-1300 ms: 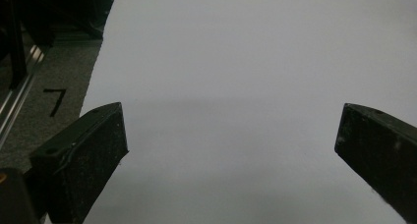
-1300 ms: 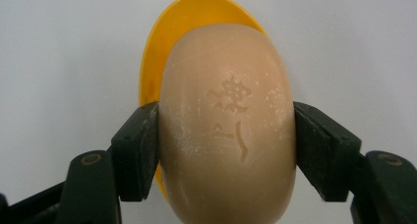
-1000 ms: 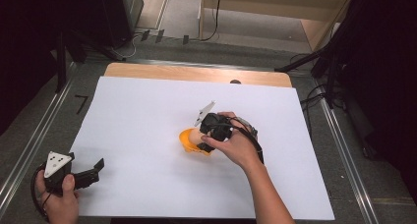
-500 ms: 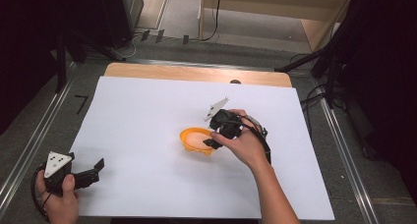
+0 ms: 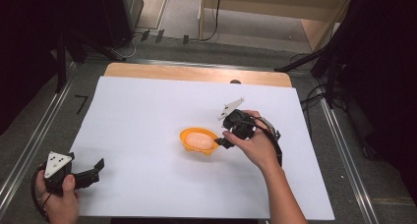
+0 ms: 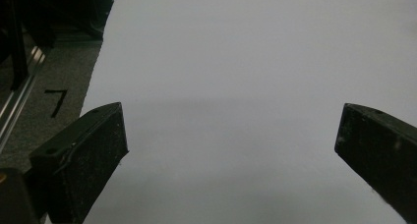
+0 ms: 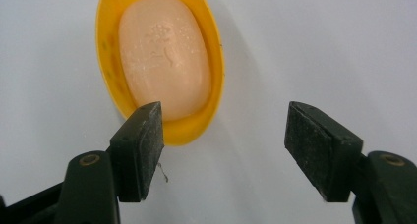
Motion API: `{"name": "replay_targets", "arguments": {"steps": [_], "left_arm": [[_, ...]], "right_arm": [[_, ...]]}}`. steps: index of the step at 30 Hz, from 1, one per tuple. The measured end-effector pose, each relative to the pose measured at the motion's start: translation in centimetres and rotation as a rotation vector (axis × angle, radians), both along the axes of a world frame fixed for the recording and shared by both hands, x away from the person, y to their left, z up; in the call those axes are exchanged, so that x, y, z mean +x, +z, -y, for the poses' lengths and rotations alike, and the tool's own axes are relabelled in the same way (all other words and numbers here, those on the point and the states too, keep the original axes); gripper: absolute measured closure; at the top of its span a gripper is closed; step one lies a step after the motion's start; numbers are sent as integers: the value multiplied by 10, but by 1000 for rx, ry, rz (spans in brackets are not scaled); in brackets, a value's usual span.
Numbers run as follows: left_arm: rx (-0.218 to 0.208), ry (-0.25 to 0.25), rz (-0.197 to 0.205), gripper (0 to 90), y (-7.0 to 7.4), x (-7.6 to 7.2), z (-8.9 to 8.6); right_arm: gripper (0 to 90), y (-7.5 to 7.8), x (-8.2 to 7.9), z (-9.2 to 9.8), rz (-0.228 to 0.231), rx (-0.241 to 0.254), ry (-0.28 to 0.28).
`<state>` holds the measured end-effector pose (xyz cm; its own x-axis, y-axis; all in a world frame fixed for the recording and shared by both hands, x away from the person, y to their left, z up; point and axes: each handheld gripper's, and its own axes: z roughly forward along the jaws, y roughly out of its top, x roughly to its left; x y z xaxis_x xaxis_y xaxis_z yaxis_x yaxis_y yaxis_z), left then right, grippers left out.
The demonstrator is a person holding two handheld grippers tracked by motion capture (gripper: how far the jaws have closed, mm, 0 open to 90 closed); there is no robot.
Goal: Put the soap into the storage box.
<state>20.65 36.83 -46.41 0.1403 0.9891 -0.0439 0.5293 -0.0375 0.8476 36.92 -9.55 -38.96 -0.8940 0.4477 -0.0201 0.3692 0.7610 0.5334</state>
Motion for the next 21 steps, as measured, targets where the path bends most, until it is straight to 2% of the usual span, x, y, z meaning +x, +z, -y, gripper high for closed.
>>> {"name": "replay_targets", "arguments": {"steps": [21], "left_arm": [[-1,2,1,0,0,0,0]], "right_arm": [[288,-14,-8,48,-9,53,-126]]}}
